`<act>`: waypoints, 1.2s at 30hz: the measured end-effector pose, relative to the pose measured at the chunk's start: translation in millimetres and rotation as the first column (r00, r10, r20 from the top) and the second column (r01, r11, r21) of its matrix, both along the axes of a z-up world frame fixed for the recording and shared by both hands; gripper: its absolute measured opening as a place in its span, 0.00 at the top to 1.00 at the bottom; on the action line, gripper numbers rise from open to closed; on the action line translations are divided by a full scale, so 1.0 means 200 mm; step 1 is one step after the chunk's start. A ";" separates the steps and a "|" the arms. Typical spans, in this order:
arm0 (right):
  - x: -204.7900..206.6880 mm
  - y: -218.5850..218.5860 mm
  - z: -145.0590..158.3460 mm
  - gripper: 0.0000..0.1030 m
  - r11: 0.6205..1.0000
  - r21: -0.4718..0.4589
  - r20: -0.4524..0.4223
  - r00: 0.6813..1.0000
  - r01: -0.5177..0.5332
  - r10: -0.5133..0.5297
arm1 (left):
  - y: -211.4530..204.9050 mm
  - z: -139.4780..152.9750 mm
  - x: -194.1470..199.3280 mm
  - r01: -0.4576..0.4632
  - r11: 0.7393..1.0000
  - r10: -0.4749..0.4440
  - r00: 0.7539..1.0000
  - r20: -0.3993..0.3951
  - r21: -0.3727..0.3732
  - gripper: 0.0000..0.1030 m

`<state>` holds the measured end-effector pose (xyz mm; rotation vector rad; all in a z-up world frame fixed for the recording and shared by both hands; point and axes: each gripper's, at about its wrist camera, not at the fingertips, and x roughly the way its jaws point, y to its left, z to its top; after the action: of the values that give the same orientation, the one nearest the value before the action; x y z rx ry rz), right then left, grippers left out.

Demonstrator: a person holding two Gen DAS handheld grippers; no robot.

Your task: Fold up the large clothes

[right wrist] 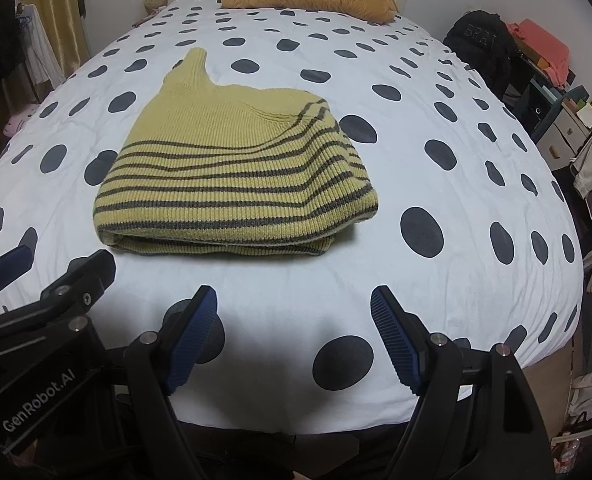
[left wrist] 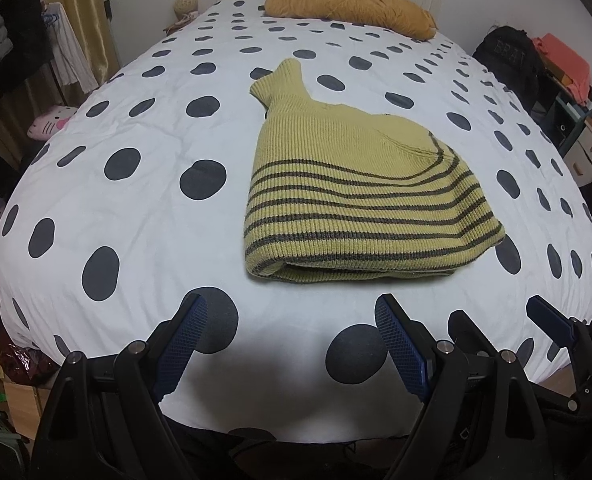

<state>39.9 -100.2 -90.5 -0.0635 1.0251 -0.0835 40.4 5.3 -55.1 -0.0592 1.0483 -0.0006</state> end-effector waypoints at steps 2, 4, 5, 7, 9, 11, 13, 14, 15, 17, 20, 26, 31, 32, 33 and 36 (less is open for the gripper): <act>0.01 0.00 0.00 0.23 1.000 0.002 -0.001 1.000 0.001 -0.001 | 0.00 0.01 0.01 0.001 1.000 -0.001 1.000 0.001 -0.001 0.16; 0.01 0.01 0.01 0.23 1.000 0.005 0.002 1.000 0.001 -0.001 | 0.00 0.01 0.03 0.001 1.000 -0.001 1.000 0.001 0.001 0.16; 0.01 0.01 0.02 0.23 1.000 0.007 0.005 1.000 0.002 -0.002 | 0.00 0.02 0.03 -0.002 1.000 0.002 1.000 0.003 0.003 0.16; 0.02 0.00 0.03 0.23 1.000 0.010 0.010 1.000 0.002 -0.003 | 0.00 0.03 0.04 -0.004 1.000 0.003 1.000 0.007 0.006 0.16; 0.02 0.00 0.05 0.23 1.000 0.013 0.015 1.000 0.006 -0.006 | 0.01 0.04 0.05 -0.007 1.000 0.007 1.000 0.013 0.006 0.16; 0.03 -0.01 0.06 0.23 1.000 0.015 0.018 1.000 0.009 -0.009 | 0.01 0.05 0.05 -0.009 1.000 0.008 1.000 0.018 0.004 0.16; 0.03 -0.01 0.07 0.23 1.000 0.021 0.021 1.000 0.010 -0.010 | 0.01 0.06 0.05 -0.009 1.000 0.009 1.000 0.025 0.003 0.16; 0.03 -0.01 0.07 0.23 1.000 0.023 0.022 1.000 0.010 -0.010 | 0.01 0.06 0.04 -0.009 1.000 0.009 1.000 0.027 0.002 0.16; 0.04 -0.01 0.07 0.23 1.000 0.022 0.022 1.000 0.010 -0.010 | 0.01 0.07 0.04 -0.008 1.000 0.008 1.000 0.028 0.001 0.16; 0.04 -0.01 0.07 0.23 1.000 0.019 0.021 1.000 0.008 -0.008 | 0.01 0.07 0.04 -0.005 1.000 0.005 1.000 0.030 0.003 0.16; 0.04 0.00 0.07 0.23 1.000 0.018 0.018 1.000 0.006 -0.006 | 0.00 0.08 0.02 -0.005 1.000 0.004 0.999 0.036 0.003 0.16; 0.03 0.00 0.07 0.23 1.000 0.019 0.018 1.000 0.007 -0.008 | -0.01 0.10 0.01 0.005 1.000 -0.005 0.999 0.047 -0.002 0.16; 0.03 0.01 0.07 0.23 1.000 0.018 0.018 1.000 0.008 -0.008 | -0.01 0.11 0.00 0.007 1.000 -0.007 0.999 0.053 -0.003 0.16; 0.03 0.01 0.07 0.23 1.000 0.019 0.018 1.000 0.009 -0.009 | -0.01 0.11 0.00 0.008 1.000 -0.008 0.999 0.054 -0.003 0.16; 0.03 0.01 0.07 0.23 1.000 0.019 0.018 1.000 0.008 -0.008 | -0.01 0.11 0.00 0.008 1.000 -0.008 0.998 0.055 -0.003 0.16; 0.03 0.01 0.07 0.23 1.000 0.018 0.019 1.000 0.009 -0.009 | -0.01 0.11 0.00 0.011 1.000 -0.011 0.998 0.057 -0.006 0.16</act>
<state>45.8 -99.1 -77.0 -0.0420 1.0073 -0.0828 39.6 3.2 -32.1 -0.0585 0.9918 -0.0154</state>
